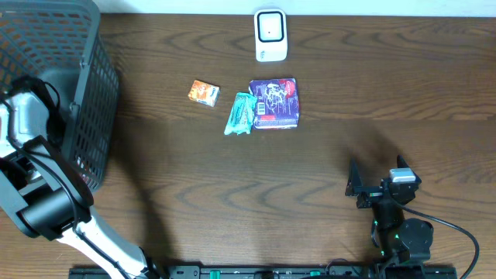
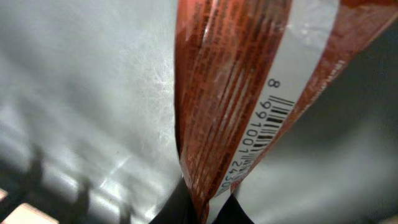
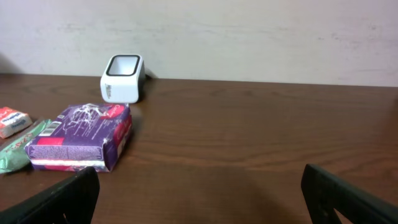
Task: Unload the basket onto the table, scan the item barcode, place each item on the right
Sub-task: 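Reach the left gripper into the basket and grasp the red bar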
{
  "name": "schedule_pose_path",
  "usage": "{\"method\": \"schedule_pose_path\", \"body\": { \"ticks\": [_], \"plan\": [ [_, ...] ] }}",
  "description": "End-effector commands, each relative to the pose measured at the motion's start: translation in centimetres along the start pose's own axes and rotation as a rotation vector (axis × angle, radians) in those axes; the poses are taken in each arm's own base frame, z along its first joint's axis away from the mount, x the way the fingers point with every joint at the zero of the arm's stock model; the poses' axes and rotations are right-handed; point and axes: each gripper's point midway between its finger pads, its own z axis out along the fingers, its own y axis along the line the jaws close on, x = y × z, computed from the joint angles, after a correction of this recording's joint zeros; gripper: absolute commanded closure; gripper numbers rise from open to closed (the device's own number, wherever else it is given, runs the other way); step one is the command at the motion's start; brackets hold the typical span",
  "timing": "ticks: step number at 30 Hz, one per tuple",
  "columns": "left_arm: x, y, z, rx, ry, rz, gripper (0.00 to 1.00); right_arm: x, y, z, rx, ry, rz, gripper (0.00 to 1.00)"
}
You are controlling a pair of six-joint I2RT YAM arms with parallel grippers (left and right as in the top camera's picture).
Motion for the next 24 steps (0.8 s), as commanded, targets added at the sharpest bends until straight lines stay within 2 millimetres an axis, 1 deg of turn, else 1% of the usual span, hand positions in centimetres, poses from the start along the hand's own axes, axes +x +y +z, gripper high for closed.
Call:
{"method": "schedule_pose_path", "body": {
  "ticks": [1, 4, 5, 6, 7, 8, 9, 10, 11, 13, 16, 19, 21, 22, 24],
  "plan": [
    [-3.7, -1.7, -6.8, 0.150, -0.178, -0.024, 0.93, 0.1, -0.1, 0.0, 0.002, 0.002, -0.010, 0.01],
    [-5.2, -4.5, -14.1, 0.367, -0.347, 0.003, 0.92, 0.1, -0.1, 0.0, 0.002, 0.002, -0.010, 0.01],
    [-5.5, -5.2, -17.0, 0.437, -0.413, 0.000, 0.93, 0.1, -0.1, 0.0, 0.002, 0.002, -0.010, 0.01],
    [-5.7, -5.5, -19.4, 0.489, -0.470, -0.017, 0.93, 0.1, -0.1, 0.0, 0.002, 0.002, -0.010, 0.01],
    [-5.6, -5.6, -22.0, 0.536, -0.531, -0.047, 0.93, 0.1, -0.1, 0.0, 0.002, 0.002, -0.010, 0.01],
    [-5.5, -5.5, -24.0, 0.566, -0.577, -0.081, 0.92, 0.1, -0.1, 0.0, 0.002, 0.003, -0.010, 0.01],
    [-4.8, -5.1, -27.0, 0.612, -0.642, -0.157, 0.93, 0.1, -0.1, 0.0, 0.002, 0.002, -0.010, 0.01],
    [-4.2, -4.7, -29.1, 0.648, -0.684, -0.204, 0.93, 0.1, -0.1, 0.0, 0.002, 0.002, -0.010, 0.01],
    [-3.6, -4.5, -30.8, 0.677, -0.718, -0.239, 0.93, 0.1, -0.1, 0.0, 0.002, 0.002, -0.010, 0.01],
    [-1.9, -3.9, -34.6, 0.739, -0.804, -0.283, 0.93, 0.1, -0.1, 0.0, 0.002, 0.002, -0.010, 0.01],
    [0.7, -3.7, -39.4, 0.794, -0.943, -0.246, 0.93, 0.1, -0.1, 0.0, 0.002, 0.002, -0.010, 0.01],
    [3.7, -4.4, -42.5, 0.839, -1.016, -0.192, 0.93, 0.1, -0.1, 0.0, 0.002, 0.002, -0.010, 0.01],
    [5.5, -5.7, -43.6, 0.872, -1.029, -0.141, 0.93, 0.1, -0.1, 0.0, 0.002, 0.003, -0.010, 0.01],
    [6.5, -6.7, -44.1, 0.894, -1.028, -0.104, 0.93, 0.1, -0.1, 0.0, 0.002, 0.002, -0.010, 0.01],
    [8.4, -9.5, -44.6, 0.932, -1.014, 0.022, 0.93, 0.1, -0.1, 0.0, 0.002, 0.002, -0.010, 0.01]
  ]
}}
